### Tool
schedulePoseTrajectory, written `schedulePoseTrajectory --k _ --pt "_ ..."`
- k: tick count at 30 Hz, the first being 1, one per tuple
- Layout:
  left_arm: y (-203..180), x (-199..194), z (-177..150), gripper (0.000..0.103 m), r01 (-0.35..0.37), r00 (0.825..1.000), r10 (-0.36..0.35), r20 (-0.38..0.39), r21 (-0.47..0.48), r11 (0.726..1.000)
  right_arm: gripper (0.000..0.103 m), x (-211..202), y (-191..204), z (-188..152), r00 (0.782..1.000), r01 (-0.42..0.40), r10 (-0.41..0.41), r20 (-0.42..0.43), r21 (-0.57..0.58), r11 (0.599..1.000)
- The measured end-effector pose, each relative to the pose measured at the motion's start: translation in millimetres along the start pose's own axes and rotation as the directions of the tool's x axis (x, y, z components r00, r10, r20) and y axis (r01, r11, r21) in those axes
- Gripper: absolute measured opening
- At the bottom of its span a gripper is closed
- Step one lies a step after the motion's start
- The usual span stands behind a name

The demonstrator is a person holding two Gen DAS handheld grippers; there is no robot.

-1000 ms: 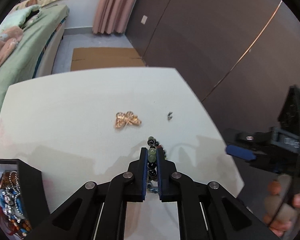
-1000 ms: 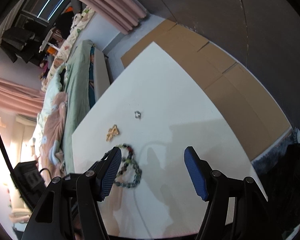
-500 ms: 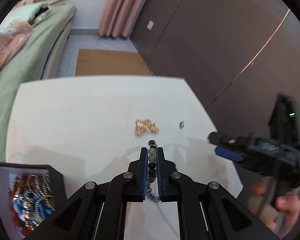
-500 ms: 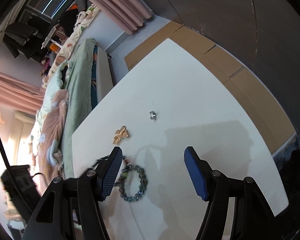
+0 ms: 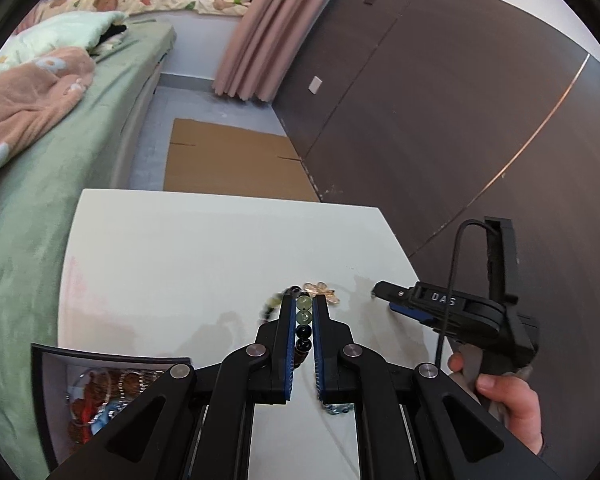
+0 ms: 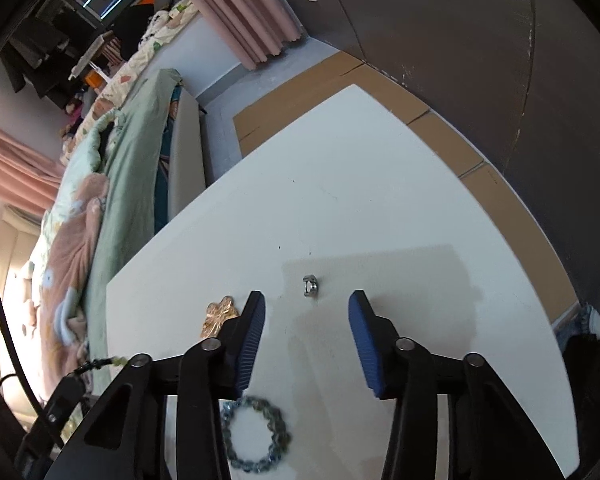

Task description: Organize jewelry

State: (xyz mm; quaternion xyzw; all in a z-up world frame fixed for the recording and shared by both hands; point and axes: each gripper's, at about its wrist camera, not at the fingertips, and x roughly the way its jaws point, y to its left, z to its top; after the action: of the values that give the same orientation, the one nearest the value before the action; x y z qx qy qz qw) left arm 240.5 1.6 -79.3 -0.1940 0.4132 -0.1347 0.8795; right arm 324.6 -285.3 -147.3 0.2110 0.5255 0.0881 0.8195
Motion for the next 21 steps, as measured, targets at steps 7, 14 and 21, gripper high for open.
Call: schedulePoseTrajectory --k 7,14,21 --pt "9.4 -14.2 0.6 0.008 -0.015 1.000 0.015 0.016 0.000 1.000 0.037 9.9 10.7 1.7 0.998 0.054 -0.053 0.013 -0.026 0.998" --pt "19.3 -38.4 0.6 0.008 -0.031 0.998 0.031 0.045 -0.011 0.999 0.006 7.3 1.2 1.6 0.997 0.076 -0.076 0.008 0.013 0.997" --pt "25.5 -71.8 -3.7 0.008 -0.036 0.996 0.037 0.081 -0.015 0.999 0.006 -23.4 9.2 -14.4 0.999 -0.013 0.013 0.035 0.011 1.000"
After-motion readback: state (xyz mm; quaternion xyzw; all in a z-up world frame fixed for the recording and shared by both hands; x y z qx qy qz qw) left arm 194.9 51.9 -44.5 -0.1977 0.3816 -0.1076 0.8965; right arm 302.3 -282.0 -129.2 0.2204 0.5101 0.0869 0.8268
